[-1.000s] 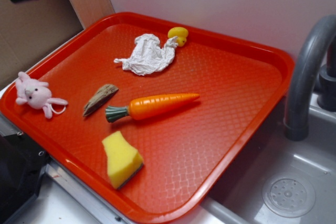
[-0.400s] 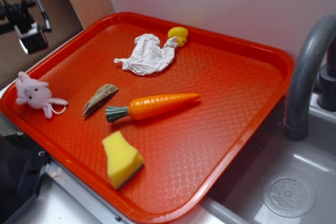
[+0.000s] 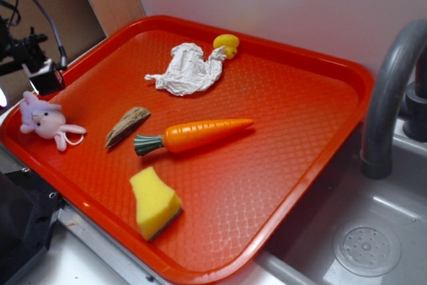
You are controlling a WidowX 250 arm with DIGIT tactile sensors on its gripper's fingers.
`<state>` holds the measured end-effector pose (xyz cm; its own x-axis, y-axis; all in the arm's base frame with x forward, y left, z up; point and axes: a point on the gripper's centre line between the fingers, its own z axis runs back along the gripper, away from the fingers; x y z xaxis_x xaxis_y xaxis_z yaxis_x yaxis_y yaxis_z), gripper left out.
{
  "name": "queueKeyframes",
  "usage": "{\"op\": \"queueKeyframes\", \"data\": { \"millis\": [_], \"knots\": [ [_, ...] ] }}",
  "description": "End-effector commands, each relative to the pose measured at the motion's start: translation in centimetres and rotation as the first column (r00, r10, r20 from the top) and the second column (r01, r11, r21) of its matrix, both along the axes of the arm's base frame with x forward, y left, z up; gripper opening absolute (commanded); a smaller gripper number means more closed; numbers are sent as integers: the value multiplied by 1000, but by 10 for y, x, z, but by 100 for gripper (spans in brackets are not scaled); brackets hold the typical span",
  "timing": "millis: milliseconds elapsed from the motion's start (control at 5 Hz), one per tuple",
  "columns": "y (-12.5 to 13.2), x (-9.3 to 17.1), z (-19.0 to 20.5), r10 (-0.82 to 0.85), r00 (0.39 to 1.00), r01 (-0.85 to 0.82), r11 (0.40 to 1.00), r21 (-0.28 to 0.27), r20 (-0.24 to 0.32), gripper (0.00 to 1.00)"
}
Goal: Grab the pink bunny.
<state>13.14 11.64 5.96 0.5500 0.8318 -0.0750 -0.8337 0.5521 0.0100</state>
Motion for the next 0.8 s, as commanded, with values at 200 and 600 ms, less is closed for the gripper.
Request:
{"op": "queueKeyframes", "data": {
  "millis": [200,600],
  "knots": [
    [1,2,-40,-142,978,161,979,-122,153,0],
    [-9,19,-24,-352,933,351,936,26,77,0]
  ]
}}
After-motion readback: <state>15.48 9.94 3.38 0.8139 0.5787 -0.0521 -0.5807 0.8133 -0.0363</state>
